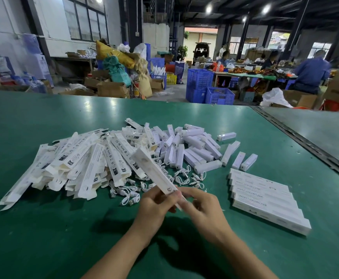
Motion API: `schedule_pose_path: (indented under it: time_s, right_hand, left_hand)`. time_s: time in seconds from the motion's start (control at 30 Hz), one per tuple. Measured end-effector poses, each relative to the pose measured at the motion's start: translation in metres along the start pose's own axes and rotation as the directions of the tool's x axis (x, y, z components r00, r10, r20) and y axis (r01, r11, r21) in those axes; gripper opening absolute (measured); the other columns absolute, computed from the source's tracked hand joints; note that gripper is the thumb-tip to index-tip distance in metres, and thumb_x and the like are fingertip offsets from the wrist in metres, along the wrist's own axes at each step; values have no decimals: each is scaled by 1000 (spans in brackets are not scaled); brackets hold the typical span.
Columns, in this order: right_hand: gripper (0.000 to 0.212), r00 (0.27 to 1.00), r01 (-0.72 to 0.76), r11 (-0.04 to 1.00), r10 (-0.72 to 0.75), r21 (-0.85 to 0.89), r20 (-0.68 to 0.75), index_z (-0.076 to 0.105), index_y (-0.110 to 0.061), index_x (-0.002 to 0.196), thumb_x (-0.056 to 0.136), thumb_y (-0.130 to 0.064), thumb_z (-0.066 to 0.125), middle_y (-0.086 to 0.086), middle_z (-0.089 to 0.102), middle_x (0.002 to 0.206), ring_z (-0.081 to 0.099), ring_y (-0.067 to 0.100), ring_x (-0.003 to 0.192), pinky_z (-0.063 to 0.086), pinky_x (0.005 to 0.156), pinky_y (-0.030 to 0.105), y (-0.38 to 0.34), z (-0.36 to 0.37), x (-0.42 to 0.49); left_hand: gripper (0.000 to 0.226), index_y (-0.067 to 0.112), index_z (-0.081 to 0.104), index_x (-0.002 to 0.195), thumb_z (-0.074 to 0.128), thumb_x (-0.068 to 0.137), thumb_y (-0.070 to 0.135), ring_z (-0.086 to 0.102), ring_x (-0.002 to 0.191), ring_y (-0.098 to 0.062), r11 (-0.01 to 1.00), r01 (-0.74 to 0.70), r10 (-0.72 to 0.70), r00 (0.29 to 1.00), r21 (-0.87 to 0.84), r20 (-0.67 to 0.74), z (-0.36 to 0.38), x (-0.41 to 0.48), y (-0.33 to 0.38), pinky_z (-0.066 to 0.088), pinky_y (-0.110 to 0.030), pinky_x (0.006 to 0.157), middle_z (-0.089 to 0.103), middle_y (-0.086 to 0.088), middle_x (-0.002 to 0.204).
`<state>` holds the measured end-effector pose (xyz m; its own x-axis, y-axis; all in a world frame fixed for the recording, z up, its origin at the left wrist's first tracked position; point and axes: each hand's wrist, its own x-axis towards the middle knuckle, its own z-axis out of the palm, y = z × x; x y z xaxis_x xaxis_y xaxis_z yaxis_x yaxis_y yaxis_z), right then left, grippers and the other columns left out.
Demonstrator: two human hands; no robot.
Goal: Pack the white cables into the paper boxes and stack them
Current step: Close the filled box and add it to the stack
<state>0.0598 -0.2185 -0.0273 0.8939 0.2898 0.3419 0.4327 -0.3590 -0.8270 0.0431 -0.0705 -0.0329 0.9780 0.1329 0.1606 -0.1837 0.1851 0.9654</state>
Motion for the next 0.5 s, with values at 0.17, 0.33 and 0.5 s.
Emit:
schedule_pose_path:
  time_s: [0.17,0.33,0.5]
  right_hand:
    - [19,960,-178,973,140,-144,-243,72,-29,91,92,-20,56,-11,71,88,48,-1,47,38,50,16,19,-8,50]
    - [47,993,-77,650,114,-756,-4,57,-25,130,92,0,46,-5,54,135,58,19,109,55,75,36,45,-33,107]
    - [62,937,125,407,250,-905,242,41,-18,143,87,6,52,3,47,142,41,27,130,49,96,46,67,-51,126]
  left_hand:
    - [20,15,77,67,74,68,35,66,57,-19,983,91,-115,983,-161,-145,-3,13,0,53,-24,52,71,-12,69]
    - [30,1,71,82,72,72,30,69,57,-25,954,127,-165,978,-272,-125,-12,24,-3,53,-26,47,69,-20,73]
    - [42,-3,64,94,72,73,32,70,60,-27,944,132,-179,975,-304,-129,-16,30,-8,56,-27,50,70,-21,75]
